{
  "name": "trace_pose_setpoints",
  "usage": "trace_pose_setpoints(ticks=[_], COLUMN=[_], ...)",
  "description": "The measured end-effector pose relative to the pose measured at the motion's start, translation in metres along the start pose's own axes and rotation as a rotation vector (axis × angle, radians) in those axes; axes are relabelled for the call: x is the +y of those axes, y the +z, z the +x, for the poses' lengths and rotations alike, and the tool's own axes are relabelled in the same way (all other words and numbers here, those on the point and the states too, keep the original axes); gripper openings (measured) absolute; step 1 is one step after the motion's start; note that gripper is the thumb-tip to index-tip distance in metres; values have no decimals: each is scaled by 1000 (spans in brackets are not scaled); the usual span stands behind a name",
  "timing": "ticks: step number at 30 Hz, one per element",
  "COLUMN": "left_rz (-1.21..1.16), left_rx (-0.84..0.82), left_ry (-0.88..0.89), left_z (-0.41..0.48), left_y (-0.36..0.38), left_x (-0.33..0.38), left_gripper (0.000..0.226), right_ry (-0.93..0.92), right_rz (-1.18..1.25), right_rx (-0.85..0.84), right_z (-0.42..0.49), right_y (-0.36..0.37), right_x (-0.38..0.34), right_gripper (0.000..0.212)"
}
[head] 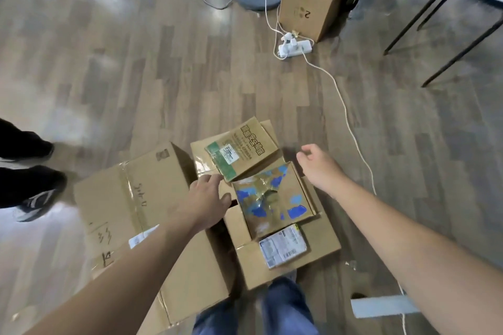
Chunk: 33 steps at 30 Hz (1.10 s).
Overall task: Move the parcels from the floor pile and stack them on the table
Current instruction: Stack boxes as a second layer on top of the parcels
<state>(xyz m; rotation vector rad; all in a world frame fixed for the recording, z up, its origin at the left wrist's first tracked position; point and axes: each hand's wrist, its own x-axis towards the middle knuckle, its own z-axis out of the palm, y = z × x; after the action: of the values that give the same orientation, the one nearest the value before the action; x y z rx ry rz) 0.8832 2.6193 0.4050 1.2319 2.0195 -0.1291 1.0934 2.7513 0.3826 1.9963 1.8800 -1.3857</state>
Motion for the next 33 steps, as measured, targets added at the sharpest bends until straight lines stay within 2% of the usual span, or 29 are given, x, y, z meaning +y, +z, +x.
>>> trace_pose_setpoints(ticks=[5, 10, 13, 17, 20, 23, 27, 29, 31, 33], left_rz=[-60, -161, -226, -574, -927, -1043, -977, -738, -415, -269], left_rx=[-48, -103, -42, 64, 8, -39, -37, -45, -60, -2], left_ry=[-21, -26, -63, -202, -298, -293, -216, -123, 6, 123], left_z=[97, 146, 160, 169, 167, 153, 113, 88, 60, 36], left_y=[51, 82, 92, 94, 84, 70, 39, 16, -10, -39], left_x=[-26, -47, -53, -55, -56, -50, -39, -31, -21, -8], left_gripper=[56, 40, 32, 17, 20, 25, 19, 16, 27, 32], right_ry=[-24, -14, 17, 74, 67, 26, -59, -98, -114, -130], right_rz=[-45, -97, -107, -90, 12, 157, 264, 320, 345, 320], right_rx=[7, 22, 14, 9, 46, 87, 142, 179, 219, 288], right_z=[96, 160, 179, 184, 175, 153, 101, 67, 26, -12], right_y=[61, 110, 128, 133, 126, 115, 82, 52, 23, -6], right_x=[15, 19, 21, 21, 17, 0, -32, -50, -60, -68], right_gripper=[43, 53, 59, 59, 54, 40, 39, 39, 40, 41])
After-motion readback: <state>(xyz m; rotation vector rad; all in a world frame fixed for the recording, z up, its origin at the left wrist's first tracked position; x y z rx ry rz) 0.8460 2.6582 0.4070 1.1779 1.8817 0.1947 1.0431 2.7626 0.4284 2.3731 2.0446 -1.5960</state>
